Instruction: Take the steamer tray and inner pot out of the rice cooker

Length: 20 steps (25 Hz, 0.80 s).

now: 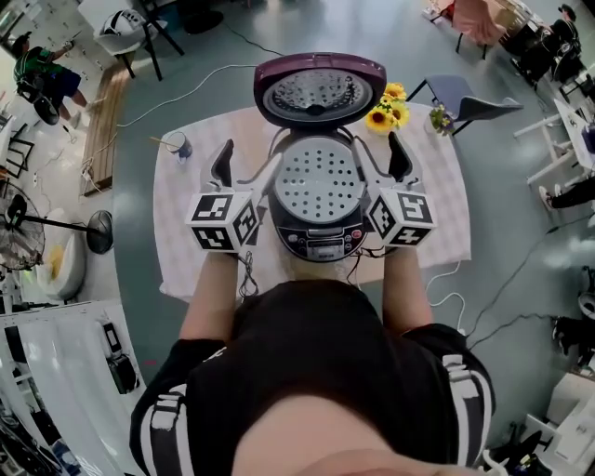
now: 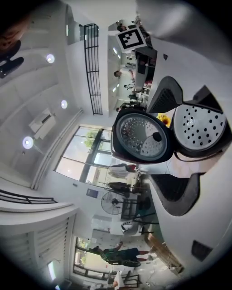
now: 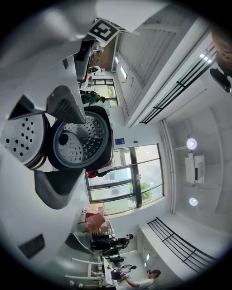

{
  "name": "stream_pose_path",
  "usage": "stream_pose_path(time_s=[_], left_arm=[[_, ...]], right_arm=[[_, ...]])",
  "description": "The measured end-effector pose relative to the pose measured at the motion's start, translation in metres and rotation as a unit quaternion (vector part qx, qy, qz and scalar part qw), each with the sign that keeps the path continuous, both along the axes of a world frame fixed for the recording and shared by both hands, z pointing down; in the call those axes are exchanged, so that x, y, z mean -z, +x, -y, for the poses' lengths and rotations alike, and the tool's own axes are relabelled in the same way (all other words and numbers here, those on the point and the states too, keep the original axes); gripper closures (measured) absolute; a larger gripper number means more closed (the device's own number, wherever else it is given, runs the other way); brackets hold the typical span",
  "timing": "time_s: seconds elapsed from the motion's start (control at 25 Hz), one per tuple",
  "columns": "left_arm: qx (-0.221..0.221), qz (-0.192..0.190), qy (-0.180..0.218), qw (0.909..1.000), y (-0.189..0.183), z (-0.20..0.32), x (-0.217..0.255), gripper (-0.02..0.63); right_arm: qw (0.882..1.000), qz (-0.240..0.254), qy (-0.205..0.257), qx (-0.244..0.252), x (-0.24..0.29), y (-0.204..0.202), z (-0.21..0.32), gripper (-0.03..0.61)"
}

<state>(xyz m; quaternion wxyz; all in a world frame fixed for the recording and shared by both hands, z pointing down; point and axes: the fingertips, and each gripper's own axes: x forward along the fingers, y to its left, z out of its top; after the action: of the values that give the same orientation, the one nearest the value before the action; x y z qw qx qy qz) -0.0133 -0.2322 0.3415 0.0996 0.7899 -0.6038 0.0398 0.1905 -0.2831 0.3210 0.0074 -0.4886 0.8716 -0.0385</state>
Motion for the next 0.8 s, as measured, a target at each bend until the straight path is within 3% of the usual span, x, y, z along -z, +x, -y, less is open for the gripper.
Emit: stream_pose_path(time_s=[0.12, 0.32, 0.52, 0.8], left_arm=[[0.006, 0.028, -0.002, 0.9996, 0.002, 0.002, -0.004, 0.215], [0.005, 0.038, -0.017, 0.9991, 0.008, 0.01, -0.014, 0.215], [-0.01, 0.068, -0.102, 0.9925, 0.014, 0.018, -0.049, 0.215], [-0.044, 0.098, -0.193, 0.9752, 0.029, 0.026, -0.097, 0.215]], right_arm=[[1.0, -0.003, -0.008, -0.004, -0.005, 0.006, 0.002, 0.296], [1.0, -0.019, -0.02, -0.002, -0.017, 0.012, 0.009, 0.296], [0.992, -0.09, -0.078, 0.037, -0.052, 0.0, 0.011, 0.296], [0.963, -0.189, -0.176, 0.069, -0.113, -0.003, 0.017, 0.296]])
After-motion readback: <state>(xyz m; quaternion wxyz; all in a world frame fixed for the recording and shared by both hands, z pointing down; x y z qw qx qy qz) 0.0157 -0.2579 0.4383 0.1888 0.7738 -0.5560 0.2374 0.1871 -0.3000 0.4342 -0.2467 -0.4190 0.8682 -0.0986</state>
